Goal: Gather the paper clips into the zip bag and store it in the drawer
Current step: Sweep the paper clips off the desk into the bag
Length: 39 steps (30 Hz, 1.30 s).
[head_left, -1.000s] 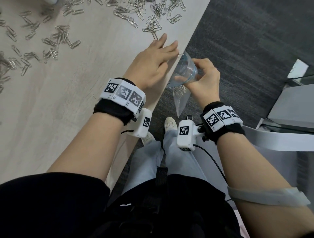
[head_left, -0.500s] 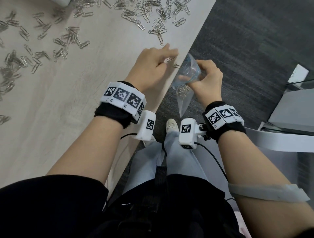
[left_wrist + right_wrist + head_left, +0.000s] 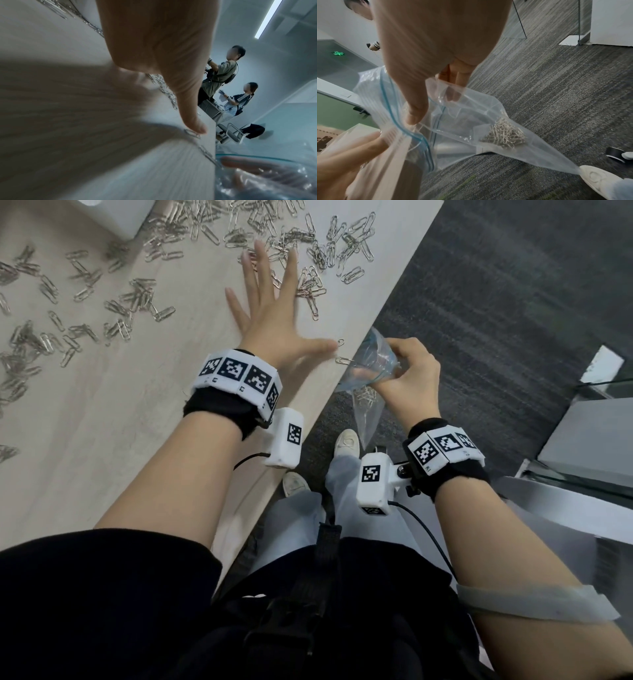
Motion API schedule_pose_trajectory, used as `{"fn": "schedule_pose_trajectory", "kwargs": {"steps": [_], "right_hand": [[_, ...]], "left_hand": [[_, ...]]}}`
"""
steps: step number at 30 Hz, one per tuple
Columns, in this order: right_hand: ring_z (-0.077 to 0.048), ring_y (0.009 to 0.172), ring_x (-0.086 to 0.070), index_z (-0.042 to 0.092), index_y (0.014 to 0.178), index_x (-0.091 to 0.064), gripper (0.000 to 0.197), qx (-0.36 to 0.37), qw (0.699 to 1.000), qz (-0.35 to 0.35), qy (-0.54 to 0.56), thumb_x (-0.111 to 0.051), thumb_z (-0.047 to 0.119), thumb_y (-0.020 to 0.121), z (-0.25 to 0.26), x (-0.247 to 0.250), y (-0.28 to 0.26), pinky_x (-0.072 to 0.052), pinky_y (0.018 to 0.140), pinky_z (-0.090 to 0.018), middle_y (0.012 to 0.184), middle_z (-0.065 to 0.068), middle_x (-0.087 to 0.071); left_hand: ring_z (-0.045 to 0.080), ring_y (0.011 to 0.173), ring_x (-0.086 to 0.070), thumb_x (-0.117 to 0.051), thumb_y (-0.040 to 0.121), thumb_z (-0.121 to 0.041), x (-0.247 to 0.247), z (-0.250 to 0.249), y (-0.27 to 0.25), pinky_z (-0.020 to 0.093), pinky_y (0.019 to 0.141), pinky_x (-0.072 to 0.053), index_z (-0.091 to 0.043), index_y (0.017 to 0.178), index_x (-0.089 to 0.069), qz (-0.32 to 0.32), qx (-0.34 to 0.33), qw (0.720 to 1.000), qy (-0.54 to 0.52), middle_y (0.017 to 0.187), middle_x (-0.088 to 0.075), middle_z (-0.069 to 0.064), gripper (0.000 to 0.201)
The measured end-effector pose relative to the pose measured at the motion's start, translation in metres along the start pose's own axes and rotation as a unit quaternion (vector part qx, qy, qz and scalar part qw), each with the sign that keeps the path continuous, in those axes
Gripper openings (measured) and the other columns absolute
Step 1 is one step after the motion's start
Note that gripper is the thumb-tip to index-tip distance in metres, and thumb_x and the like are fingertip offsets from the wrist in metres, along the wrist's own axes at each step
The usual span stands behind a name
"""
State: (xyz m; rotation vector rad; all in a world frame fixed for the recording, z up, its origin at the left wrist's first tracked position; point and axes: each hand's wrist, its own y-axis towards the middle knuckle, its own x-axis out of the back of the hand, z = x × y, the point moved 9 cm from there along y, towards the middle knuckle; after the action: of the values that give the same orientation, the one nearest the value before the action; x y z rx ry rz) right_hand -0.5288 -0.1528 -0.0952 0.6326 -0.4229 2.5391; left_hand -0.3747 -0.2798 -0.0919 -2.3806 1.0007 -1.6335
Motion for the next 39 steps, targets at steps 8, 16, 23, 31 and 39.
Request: {"fn": "schedule_pose_trajectory", "kwargs": {"steps": [8, 16, 23, 31, 39], "right_hand": [[-0.018, 0.085, -0.061, 0.008, 0.1, -0.068, 0.035, 0.004, 1.0, 0.006, 0.009, -0.08, 0.022, 0.07, 0.0, -0.003, 0.002, -0.048, 0.069, -0.023, 0.093, -0.007, -0.064], [-0.016, 0.082, -0.06, 0.013, 0.097, -0.069, 0.042, 0.008, 1.0, 0.011, 0.007, -0.076, 0.041, 0.066, 0.005, -0.001, 0.003, -0.052, 0.07, -0.032, 0.087, 0.002, -0.06], [-0.011, 0.08, -0.057, 0.012, 0.096, -0.069, 0.035, 0.007, 1.0, 0.01, 0.004, -0.081, 0.028, 0.068, 0.003, 0.002, 0.006, -0.039, 0.063, -0.005, 0.088, 0.0, -0.06], [-0.014, 0.079, -0.057, 0.008, 0.094, -0.069, 0.031, 0.014, 1.0, 0.004, 0.008, -0.079, 0.024, 0.07, 0.002, 0.003, 0.013, -0.038, 0.061, -0.004, 0.089, -0.009, -0.063], [-0.002, 0.075, -0.053, 0.015, 0.093, -0.068, 0.025, 0.002, 1.0, 0.002, 0.021, -0.08, 0.02, 0.071, -0.002, 0.003, 0.017, -0.039, 0.062, -0.004, 0.086, 0.0, -0.058]], "left_hand": [[0.036, 0.14, 0.026, -0.045, 0.059, -0.088, -0.022, -0.016, 0.005, 0.064, 0.105, 0.016, -0.016, 0.144, 0.021, 0.023, -0.019, 0.996, 0.084, 0.151, 0.028, 0.019, 0.129], [0.035, 0.139, 0.027, -0.034, 0.092, -0.057, -0.039, -0.033, 0.003, 0.057, 0.109, 0.017, -0.017, 0.146, 0.016, 0.057, -0.088, 0.99, 0.09, 0.152, 0.027, 0.015, 0.084], [0.031, 0.143, 0.018, -0.032, 0.099, -0.035, -0.004, -0.011, 0.012, 0.056, 0.111, 0.015, -0.017, 0.148, 0.009, -0.065, -0.029, 0.997, 0.02, 0.154, 0.02, 0.017, 0.066], [0.034, 0.144, 0.013, -0.037, 0.093, -0.049, 0.029, 0.02, 0.037, 0.06, 0.111, 0.01, -0.027, 0.148, 0.0, -0.145, 0.075, 0.986, 0.015, 0.156, 0.013, 0.016, 0.07], [0.037, 0.143, 0.016, -0.028, 0.091, -0.061, 0.053, 0.037, 0.062, 0.061, 0.11, 0.011, -0.031, 0.148, -0.002, -0.164, 0.118, 0.979, 0.006, 0.155, 0.015, 0.017, 0.069]]}}
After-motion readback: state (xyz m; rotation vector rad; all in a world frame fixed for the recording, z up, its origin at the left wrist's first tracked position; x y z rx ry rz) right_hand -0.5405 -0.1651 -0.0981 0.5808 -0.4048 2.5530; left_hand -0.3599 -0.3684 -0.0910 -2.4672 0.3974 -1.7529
